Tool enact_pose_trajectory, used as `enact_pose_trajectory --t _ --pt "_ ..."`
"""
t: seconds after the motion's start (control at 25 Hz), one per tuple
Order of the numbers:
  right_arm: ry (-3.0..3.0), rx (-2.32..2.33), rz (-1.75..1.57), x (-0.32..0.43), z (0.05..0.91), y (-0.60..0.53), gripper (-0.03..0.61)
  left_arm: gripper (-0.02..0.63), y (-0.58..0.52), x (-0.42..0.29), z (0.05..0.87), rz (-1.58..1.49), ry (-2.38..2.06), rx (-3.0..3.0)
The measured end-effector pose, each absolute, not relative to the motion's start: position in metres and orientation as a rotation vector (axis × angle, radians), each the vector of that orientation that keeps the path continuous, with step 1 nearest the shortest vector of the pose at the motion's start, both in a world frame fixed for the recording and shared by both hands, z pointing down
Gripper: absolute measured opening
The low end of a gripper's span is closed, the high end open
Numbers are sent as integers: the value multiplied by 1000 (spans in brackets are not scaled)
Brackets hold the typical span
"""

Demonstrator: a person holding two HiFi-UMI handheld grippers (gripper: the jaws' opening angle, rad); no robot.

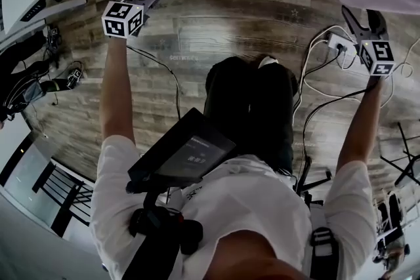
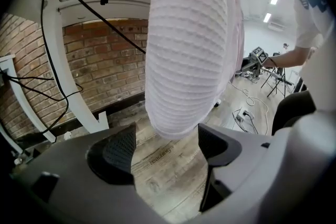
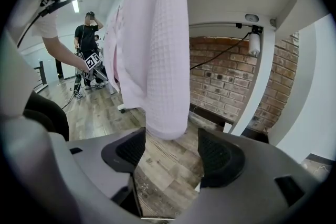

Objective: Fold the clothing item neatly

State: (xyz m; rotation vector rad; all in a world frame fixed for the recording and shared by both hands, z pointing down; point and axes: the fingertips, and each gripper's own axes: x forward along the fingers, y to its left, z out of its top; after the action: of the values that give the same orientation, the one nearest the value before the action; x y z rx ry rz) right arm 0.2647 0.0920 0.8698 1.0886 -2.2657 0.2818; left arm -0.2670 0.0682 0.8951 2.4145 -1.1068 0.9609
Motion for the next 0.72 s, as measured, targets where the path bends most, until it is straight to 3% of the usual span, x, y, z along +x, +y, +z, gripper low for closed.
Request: enact_pose_trajectory --t 0.2,0.24,0.28,0.32,0.36,0.72 --pt "-2339 1062 239 257 868 74 290 351 53 -264 892 999 -1102 2483" --pt "-2344 1058 222 256 867 71 211 301 50 -263 891 1004 -1114 2493" --pt "-2350 1058 212 255 866 70 94 203 50 -263 889 1004 -1130 2496" --pt "-2359 1056 215 254 865 70 25 90 51 -262 887 996 -1141 2493" --pt "-2371 1048 228 252 862 73 17 26 55 -260 884 982 -1140 2488" --pt "-2414 889 391 221 774 160 15 8 158 -230 793 870 -964 2437"
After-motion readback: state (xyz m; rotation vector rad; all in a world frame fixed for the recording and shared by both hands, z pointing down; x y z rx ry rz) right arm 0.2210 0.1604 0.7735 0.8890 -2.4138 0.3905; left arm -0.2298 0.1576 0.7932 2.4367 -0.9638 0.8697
